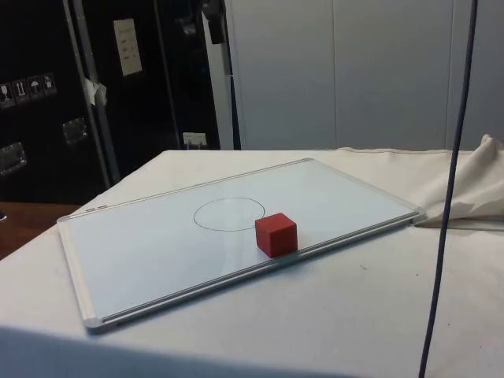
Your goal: Push the cube into the marked area.
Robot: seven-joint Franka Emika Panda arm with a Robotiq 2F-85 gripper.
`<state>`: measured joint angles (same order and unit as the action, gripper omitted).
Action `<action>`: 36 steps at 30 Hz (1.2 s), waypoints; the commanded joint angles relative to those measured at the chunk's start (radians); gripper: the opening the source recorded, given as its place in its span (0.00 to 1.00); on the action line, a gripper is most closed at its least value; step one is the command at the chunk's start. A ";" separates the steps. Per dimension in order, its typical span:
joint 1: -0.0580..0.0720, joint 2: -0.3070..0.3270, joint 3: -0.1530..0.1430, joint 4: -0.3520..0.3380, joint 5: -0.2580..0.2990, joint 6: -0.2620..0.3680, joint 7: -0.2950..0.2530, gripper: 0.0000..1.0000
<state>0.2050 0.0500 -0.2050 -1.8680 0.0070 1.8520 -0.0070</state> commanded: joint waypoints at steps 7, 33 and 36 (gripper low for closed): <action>0.000 0.000 0.000 0.000 0.000 0.000 0.000 0.69; 0.009 -0.103 0.052 -0.174 -0.002 0.083 0.061 0.00; 0.010 -0.125 0.061 -0.218 0.001 0.116 0.067 0.00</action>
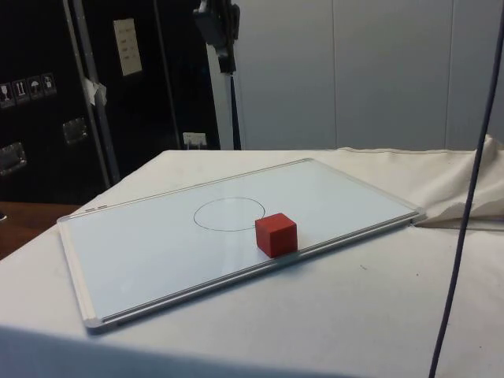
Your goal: Push the cube into the marked area.
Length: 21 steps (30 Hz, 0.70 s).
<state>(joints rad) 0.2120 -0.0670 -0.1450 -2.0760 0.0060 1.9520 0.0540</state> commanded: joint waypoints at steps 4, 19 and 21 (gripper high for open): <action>0.000 -0.021 0.010 -0.045 0.001 0.034 0.007 0.00; 0.005 -0.132 0.067 -0.285 0.029 0.212 0.042 0.00; 0.005 -0.139 0.072 -0.300 0.032 0.223 0.044 0.00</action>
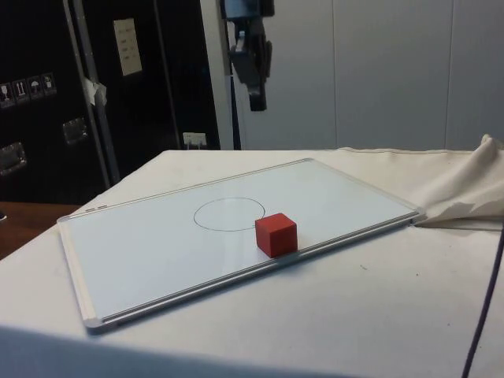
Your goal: Push the cube into the marked area.
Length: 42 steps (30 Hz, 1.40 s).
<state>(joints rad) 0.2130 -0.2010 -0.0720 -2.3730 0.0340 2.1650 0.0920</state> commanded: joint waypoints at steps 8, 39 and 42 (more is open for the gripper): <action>0.001 -0.041 0.036 -0.112 0.022 0.087 0.011 0.00; 0.014 0.160 0.236 -0.246 0.075 0.449 0.151 0.00; 0.013 0.177 0.236 -0.248 0.077 0.470 0.147 0.00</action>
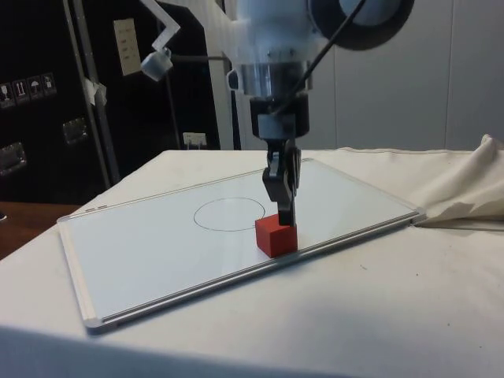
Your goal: Push the cube into the marked area.
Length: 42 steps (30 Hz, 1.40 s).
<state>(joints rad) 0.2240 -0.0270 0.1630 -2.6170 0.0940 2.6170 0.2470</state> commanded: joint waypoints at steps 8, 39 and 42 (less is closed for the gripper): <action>-0.007 0.053 -0.023 -0.008 0.000 0.057 -0.030 0.00; -0.014 0.145 -0.070 -0.035 -0.018 0.169 -0.060 0.00; -0.012 0.153 -0.085 -0.035 -0.024 0.176 -0.060 0.00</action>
<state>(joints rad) 0.2120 0.1260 0.0850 -2.6480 0.0880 2.7820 0.1780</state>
